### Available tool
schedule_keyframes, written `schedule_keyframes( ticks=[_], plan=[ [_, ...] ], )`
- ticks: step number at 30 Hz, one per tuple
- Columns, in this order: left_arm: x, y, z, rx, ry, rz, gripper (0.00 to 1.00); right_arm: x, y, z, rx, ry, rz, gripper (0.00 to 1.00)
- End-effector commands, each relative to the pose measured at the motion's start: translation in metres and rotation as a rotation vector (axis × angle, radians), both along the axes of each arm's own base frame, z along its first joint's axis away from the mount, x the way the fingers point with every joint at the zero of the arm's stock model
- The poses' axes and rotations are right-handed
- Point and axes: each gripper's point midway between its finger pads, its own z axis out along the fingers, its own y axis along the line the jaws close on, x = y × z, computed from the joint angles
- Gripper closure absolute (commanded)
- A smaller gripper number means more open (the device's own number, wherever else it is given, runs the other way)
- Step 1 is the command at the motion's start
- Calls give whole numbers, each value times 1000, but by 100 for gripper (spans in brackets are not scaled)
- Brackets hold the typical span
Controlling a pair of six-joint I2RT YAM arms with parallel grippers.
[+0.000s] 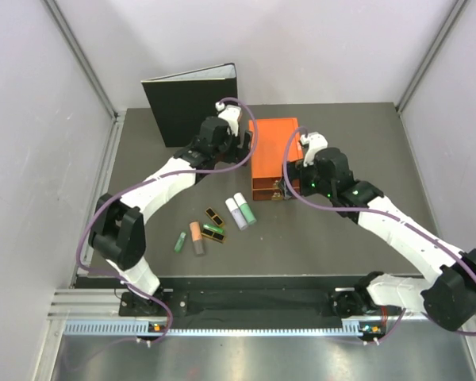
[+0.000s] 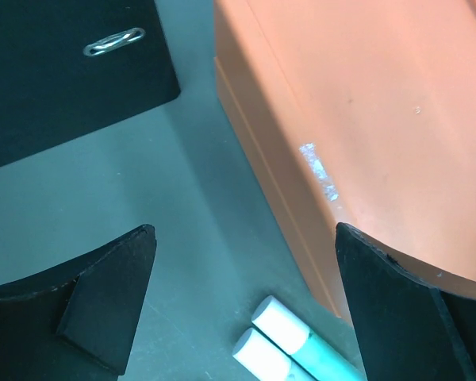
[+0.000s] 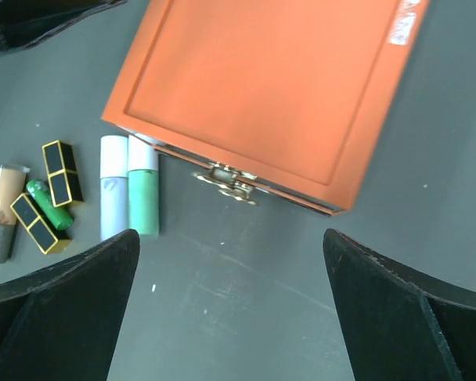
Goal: Organize the makeup
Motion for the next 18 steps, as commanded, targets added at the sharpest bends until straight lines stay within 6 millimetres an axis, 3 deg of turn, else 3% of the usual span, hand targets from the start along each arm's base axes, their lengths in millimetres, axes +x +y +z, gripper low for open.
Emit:
schedule_keyframes(
  ticks=[1, 7, 12, 18],
  plan=[
    [7, -17, 19, -75, -9, -17, 1, 5, 21, 14, 50, -33, 3, 0],
    [7, -45, 17, -143, 32, -124, 2, 7, 41, -2, 49, 16, 48, 8],
    [15, -56, 10, -151, 63, -153, 23, 17, 52, -17, 15, 72, 64, 17],
    [24, -61, -2, -155, 114, -116, 32, 25, 64, -33, 17, 105, 83, 24]
  ],
)
